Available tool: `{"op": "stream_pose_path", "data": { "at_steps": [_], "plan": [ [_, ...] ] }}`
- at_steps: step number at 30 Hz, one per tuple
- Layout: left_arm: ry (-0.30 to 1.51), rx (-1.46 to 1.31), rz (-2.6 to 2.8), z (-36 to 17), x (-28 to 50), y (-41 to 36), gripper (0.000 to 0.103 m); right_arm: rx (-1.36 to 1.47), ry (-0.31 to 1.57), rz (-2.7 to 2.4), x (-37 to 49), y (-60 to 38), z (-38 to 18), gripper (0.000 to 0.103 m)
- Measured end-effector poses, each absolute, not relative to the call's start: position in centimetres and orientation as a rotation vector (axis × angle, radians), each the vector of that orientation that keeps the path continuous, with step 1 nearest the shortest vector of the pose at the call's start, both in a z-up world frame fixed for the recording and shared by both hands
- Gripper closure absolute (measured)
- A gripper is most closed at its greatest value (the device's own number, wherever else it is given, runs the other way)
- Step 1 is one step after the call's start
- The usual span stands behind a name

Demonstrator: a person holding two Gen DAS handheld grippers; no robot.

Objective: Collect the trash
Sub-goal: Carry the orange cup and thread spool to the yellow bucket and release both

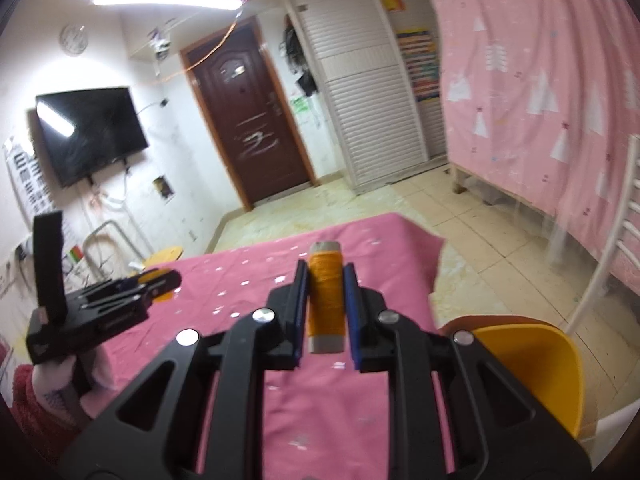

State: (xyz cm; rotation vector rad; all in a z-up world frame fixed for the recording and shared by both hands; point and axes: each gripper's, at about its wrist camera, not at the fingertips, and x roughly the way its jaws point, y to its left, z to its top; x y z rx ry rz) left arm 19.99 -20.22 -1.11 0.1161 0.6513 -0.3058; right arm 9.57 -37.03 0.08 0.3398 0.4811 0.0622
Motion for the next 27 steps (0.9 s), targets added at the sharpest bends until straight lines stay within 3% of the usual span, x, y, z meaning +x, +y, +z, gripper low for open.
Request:
{"op": "stream_pose_path", "data": {
  "at_steps": [21,23,25,27],
  "plan": [
    [0.697,0.205,-0.533,-1.7,15.4,-32.8,0.070,0.391,0.477,-0.244,5.3,-48.6,-4.7,0.086],
    [0.698,0.215,-0.550,-1.7,15.1,-33.8,0.070,0.409,0.481,-0.256,5.2,-49.4,-5.3,0.073],
    [0.700,0.227,-0.569,-1.8,14.6,-35.0,0.070,0.425,0.475,-0.257,5.1,-50.1,-5.4,0.040],
    [0.707,0.237,-0.588,-1.9,14.5,-36.2,0.070,0.433,0.465,-0.258,4.9,-50.4,-5.1,0.039]
  ]
}}
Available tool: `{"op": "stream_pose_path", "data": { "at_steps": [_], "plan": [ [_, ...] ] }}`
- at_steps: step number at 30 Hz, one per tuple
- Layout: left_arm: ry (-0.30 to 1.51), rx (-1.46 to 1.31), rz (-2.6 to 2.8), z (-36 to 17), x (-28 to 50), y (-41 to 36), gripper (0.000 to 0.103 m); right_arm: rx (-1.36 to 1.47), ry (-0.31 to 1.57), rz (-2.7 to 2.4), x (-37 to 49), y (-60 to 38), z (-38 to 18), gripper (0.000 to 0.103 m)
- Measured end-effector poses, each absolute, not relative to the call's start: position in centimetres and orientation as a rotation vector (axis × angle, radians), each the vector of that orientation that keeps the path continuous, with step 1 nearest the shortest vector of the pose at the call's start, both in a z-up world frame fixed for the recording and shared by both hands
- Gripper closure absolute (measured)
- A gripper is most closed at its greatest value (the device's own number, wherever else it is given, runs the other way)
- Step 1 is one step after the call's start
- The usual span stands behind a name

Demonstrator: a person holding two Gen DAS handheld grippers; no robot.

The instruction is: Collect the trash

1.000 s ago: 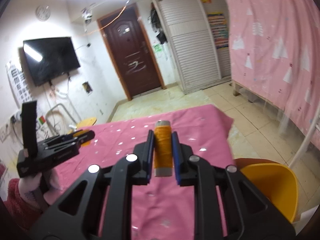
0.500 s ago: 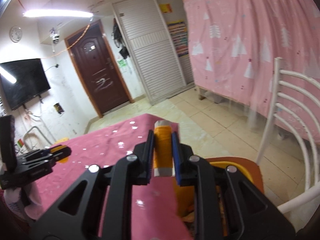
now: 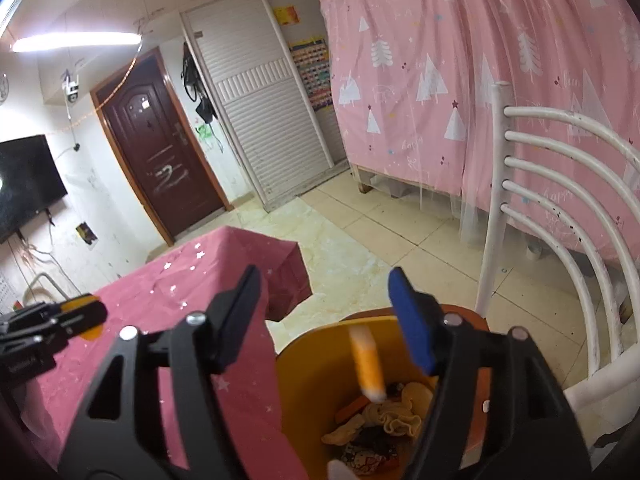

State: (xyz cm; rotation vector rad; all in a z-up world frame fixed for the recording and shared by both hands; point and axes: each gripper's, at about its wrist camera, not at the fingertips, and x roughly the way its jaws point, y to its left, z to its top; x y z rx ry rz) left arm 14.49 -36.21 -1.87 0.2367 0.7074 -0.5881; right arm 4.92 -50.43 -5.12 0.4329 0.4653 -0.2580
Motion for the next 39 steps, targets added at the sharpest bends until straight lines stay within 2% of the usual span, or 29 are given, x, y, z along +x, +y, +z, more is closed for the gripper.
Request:
{"op": "stream_pose_path", "data": {
  "at_steps": [10,16,18,20,21,36,39],
  "plan": [
    [0.768,0.206,-0.756,-2.6,13.6,-42.2,0.070,0.557,0.328,-0.283,1.4,-53.6,-3.3,0.039],
    [0.799,0.181,-0.799,-3.7,13.6,-45.1,0.068,0.609,0.287,-0.302,0.2,-54.7,-3.1,0.034],
    [0.819,0.175,-0.809,-4.2,13.7,-45.7,0.064,0.613,0.287,-0.301,0.1,-54.8,-3.1,0.034],
    [0.829,0.172,-0.818,-4.5,13.7,-45.8,0.043,0.613,0.285,-0.299,0.1,-54.8,-3.1,0.034],
    [0.826,0.172,-0.819,-4.5,13.8,-46.1,0.041,0.611,0.287,-0.299,0.1,-54.8,-3.1,0.034],
    [0.771,0.141,-0.753,-3.2,14.0,-41.3,0.041,0.546,0.310,-0.238,1.9,-51.7,-2.0,0.034],
    [0.751,0.119,-0.723,-2.7,14.1,-39.2,0.041,0.513,0.319,-0.210,2.6,-50.0,-1.6,0.027]
  ]
}}
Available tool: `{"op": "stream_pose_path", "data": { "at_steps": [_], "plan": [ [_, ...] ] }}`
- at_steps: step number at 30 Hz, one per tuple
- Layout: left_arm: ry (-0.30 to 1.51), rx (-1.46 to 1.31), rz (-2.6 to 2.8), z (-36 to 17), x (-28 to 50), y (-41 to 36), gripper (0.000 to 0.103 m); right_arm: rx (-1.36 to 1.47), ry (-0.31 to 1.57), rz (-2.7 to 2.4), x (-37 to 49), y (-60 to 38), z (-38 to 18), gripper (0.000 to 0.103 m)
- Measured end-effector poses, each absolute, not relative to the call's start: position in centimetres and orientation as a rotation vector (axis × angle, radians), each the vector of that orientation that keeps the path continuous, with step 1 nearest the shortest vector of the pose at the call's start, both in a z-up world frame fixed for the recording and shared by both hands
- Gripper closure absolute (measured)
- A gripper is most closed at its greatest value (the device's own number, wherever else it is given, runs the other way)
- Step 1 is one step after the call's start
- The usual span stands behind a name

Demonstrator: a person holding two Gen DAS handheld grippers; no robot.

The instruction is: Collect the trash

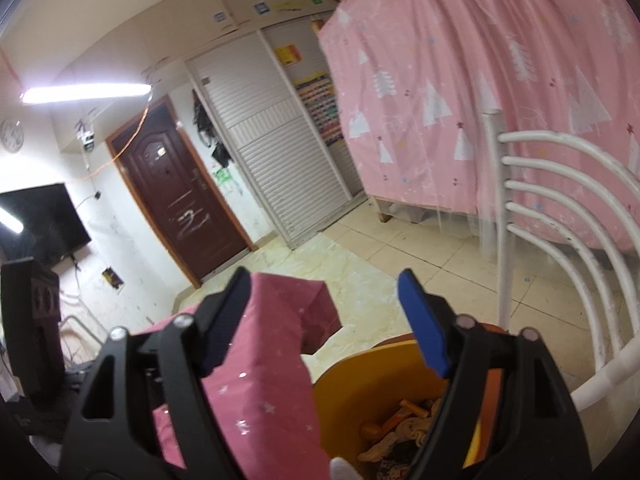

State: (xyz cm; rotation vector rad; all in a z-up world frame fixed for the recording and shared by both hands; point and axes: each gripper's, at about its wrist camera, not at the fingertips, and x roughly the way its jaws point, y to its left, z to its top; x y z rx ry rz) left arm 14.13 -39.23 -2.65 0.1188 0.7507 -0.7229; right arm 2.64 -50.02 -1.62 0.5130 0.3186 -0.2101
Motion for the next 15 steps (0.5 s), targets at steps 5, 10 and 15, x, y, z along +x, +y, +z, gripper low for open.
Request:
{"op": "stream_pose_path", "data": {
  "at_steps": [5,10,15],
  "plan": [
    [0.712,0.100,-0.662,-1.9,14.2,-35.7,0.041,0.472,0.338,-0.170,3.8,-47.5,-1.2,0.026],
    [0.681,0.066,-0.591,-1.4,14.3,-32.4,0.037,0.445,0.351,-0.134,4.7,-45.4,-0.8,0.022],
    [0.629,0.036,-0.491,-0.8,14.3,-28.5,0.032,0.408,0.362,-0.078,5.5,-42.8,-0.2,0.018]
  ]
}}
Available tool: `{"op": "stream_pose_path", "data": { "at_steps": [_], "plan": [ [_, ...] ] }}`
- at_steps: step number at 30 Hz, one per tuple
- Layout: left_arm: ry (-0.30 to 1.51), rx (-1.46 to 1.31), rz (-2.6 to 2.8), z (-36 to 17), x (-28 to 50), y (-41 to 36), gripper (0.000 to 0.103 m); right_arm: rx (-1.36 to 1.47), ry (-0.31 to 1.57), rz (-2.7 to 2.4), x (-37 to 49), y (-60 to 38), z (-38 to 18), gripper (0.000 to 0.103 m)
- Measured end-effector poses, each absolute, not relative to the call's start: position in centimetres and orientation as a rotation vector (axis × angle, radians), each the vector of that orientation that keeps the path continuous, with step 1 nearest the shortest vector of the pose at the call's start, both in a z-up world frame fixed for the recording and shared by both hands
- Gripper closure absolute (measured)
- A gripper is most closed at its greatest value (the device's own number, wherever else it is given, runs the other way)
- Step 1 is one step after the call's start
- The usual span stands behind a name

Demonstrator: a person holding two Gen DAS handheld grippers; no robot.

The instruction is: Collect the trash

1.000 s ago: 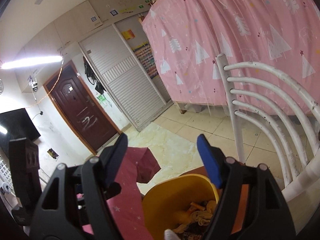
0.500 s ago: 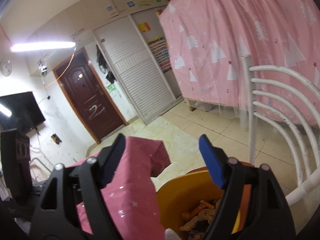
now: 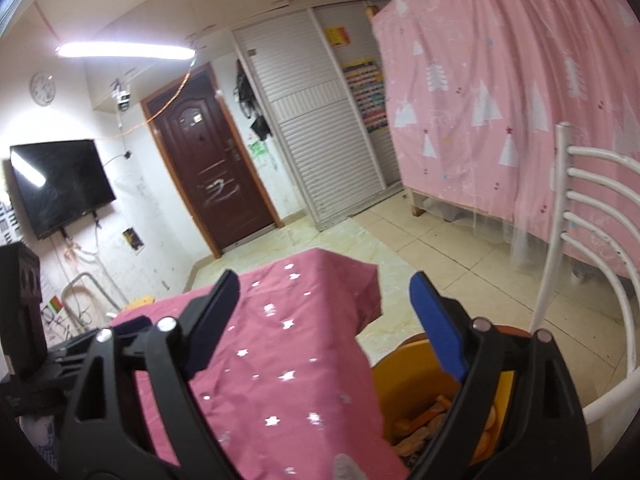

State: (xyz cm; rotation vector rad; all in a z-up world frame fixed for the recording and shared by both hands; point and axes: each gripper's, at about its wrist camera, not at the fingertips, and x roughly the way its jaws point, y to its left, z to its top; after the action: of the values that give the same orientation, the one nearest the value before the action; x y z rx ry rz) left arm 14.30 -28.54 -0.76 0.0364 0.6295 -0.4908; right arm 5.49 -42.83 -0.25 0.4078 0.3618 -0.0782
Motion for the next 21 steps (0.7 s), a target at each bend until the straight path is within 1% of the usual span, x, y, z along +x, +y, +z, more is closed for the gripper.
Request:
{"op": "stream_pose_path", "data": {
  "at_steps": [2,4,7,10,16,21],
  "plan": [
    [0.618,0.030,-0.459,-0.6,14.3,-27.3,0.027,0.393,0.362,-0.054,5.9,-41.7,-0.1,0.015],
    [0.607,0.017,-0.421,-0.4,14.5,-25.7,0.025,0.382,0.361,-0.029,6.2,-40.5,0.1,0.013],
    [0.592,-0.008,-0.374,-0.2,14.8,-23.6,0.024,0.363,0.369,0.014,7.0,-38.4,0.2,0.008],
    [0.576,-0.024,-0.320,-0.1,15.0,-21.5,0.023,0.339,0.379,0.047,7.6,-36.6,0.2,0.006],
    [0.527,-0.033,-0.193,-0.2,15.2,-17.5,0.023,0.288,0.377,0.132,8.7,-32.7,0.4,0.006],
    [0.526,-0.060,-0.139,-0.3,15.5,-14.8,0.023,0.240,0.381,0.195,9.2,-30.1,0.5,0.006]
  ]
}}
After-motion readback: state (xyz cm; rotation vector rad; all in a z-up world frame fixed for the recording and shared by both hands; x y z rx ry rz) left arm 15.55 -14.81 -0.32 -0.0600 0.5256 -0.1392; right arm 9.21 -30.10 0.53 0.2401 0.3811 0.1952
